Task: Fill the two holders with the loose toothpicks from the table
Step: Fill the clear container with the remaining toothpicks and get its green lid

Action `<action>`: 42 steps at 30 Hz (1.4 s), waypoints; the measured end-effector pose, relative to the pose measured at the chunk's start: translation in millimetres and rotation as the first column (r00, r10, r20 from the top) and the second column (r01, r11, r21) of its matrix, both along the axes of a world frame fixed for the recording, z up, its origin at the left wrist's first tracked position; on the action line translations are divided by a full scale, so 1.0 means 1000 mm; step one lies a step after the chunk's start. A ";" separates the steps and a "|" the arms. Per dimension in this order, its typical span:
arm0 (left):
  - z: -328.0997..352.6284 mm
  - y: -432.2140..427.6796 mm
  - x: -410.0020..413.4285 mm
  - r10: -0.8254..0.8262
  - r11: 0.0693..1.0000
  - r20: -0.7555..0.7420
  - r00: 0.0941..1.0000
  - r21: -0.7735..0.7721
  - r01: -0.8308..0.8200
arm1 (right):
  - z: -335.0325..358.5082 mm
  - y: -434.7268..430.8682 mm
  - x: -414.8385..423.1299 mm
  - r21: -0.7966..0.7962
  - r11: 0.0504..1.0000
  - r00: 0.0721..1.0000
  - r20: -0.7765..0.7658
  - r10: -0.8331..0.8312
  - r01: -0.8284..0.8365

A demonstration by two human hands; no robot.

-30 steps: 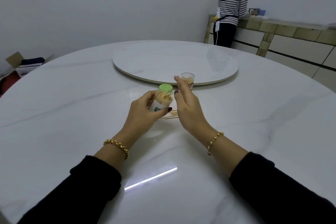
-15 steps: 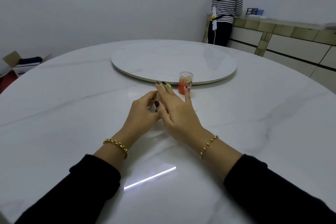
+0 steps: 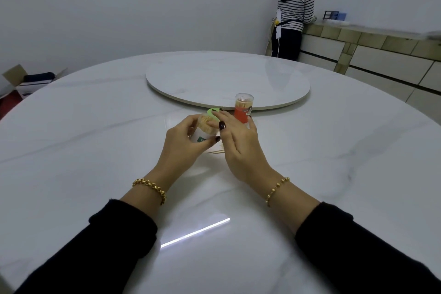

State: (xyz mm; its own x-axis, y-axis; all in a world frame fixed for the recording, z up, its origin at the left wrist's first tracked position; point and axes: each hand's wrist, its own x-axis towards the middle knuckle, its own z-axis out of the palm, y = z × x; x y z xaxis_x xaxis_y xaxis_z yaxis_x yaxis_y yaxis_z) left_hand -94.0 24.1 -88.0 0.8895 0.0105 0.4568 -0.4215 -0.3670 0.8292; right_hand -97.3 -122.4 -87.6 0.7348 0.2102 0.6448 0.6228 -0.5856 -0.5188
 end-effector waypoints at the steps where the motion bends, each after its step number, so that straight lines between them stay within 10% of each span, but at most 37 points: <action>1: 0.000 0.001 0.001 0.005 1.000 -0.005 1.000 0.010 -0.005 | 0.000 -0.001 0.001 0.031 0.999 1.000 -0.005 0.026 -0.026; 9: -0.002 0.006 0.004 0.040 0.999 -0.065 0.997 0.004 -0.040 | -0.004 -0.030 0.019 0.127 0.985 0.971 -0.221 -0.087 0.117; 15: -0.004 0.009 0.007 0.049 0.999 -0.088 0.995 0.009 -0.049 | -0.010 -0.052 0.024 -0.218 0.970 0.827 -0.523 -0.206 0.104; 24: -0.003 0.008 0.006 0.057 0.998 -0.072 0.996 0.028 -0.055 | -0.012 -0.033 0.021 -0.391 0.909 0.891 -0.451 -0.054 -0.143; 42: -0.001 -0.001 -0.003 -0.024 1.000 -0.122 0.992 0.005 0.025 | -0.013 -0.057 0.037 -0.350 0.910 0.943 -0.162 -0.290 0.220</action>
State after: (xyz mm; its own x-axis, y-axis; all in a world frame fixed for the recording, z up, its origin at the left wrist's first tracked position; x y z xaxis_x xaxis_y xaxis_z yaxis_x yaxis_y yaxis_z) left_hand -97.0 23.4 -88.9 0.9387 -0.0146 0.3445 -0.3260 -0.3630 0.8729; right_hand -60.1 -179.0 -100.8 0.9001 0.1680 0.4020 0.3290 -0.8670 -0.3744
